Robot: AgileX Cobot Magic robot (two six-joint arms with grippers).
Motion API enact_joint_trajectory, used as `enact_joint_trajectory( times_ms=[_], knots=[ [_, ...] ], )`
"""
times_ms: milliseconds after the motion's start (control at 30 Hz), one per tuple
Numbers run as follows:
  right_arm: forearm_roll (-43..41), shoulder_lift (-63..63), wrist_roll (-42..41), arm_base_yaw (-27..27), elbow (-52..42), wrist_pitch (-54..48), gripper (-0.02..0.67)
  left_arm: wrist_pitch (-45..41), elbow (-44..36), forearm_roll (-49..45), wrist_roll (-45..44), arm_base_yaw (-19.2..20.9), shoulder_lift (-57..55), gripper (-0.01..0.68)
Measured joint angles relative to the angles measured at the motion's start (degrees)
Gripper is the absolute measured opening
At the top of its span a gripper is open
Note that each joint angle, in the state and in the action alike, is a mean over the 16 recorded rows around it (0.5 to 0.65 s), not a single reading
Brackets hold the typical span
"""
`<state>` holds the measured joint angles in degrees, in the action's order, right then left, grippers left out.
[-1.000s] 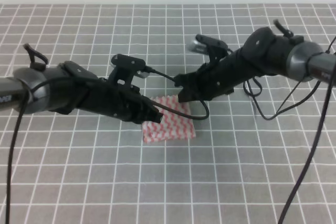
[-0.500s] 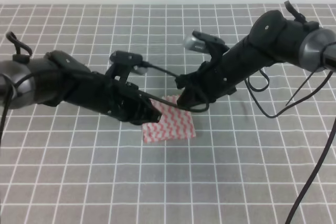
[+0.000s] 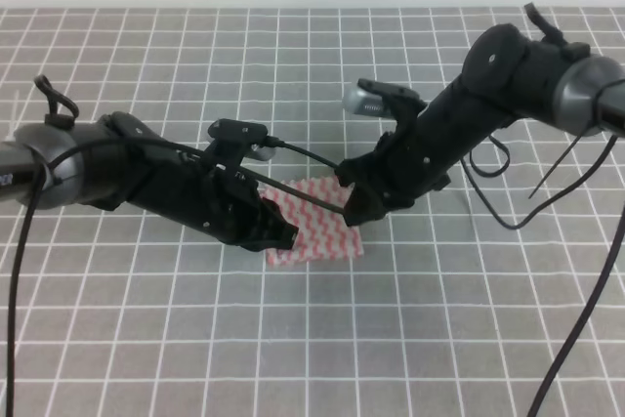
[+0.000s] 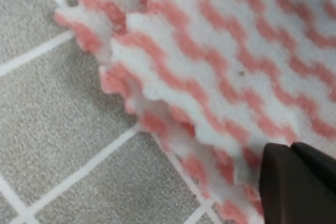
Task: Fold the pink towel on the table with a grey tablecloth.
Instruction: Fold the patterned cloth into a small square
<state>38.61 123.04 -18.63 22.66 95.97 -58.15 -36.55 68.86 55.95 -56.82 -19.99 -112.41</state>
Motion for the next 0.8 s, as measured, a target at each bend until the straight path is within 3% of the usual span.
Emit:
enact_joint_trajectory(
  times_ms=[467,800],
  knots=[
    [-0.8,-0.1,0.4,0.0,0.0,-0.9,-0.015,1.8,0.1,0.0,0.0,0.0,1.8,-0.001],
    [-4.2,-9.5,1.5,0.0,-1.5,-0.7,-0.015,5.5,-1.5,0.4,-0.2,0.0,12.6,-0.001]
  ],
)
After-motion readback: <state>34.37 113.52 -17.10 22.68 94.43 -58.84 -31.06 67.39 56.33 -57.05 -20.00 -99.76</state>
